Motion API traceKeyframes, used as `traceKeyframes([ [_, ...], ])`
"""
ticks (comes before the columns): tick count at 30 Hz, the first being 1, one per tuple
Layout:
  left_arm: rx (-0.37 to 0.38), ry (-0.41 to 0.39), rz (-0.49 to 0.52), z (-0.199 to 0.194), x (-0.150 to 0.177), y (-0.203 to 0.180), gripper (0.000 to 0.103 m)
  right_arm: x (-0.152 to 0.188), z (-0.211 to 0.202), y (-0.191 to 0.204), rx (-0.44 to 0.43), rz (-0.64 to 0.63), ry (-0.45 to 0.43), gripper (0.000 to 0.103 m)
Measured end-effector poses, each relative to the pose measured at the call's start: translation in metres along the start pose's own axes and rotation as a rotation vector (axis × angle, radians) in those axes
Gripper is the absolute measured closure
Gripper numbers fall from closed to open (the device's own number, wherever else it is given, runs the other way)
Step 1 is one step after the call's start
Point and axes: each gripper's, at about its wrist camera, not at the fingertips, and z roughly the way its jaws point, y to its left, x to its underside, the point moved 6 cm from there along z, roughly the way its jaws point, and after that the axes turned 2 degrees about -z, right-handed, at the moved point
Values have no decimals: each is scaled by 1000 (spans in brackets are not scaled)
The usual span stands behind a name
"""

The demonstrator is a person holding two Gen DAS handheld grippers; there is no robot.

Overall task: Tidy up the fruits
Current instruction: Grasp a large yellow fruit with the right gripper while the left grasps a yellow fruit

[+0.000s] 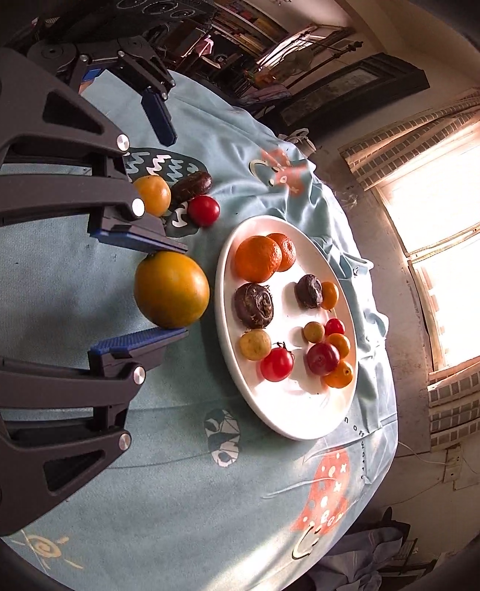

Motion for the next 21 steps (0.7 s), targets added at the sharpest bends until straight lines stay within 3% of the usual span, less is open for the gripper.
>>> traceKeyframes([
  [5, -13, 31, -11, 13, 3, 2, 40, 1, -1, 1, -1, -3, 1, 64],
  [11, 6, 77, -45, 26, 5, 6, 57, 1, 0, 3, -4, -8, 4, 64],
  [18, -8, 102, -56, 37, 5, 7, 57, 2, -1, 6, -8, -18, 8, 64],
  [21, -2, 116, -65, 41, 5, 9, 63, 2, -2, 7, -9, -20, 5, 64],
])
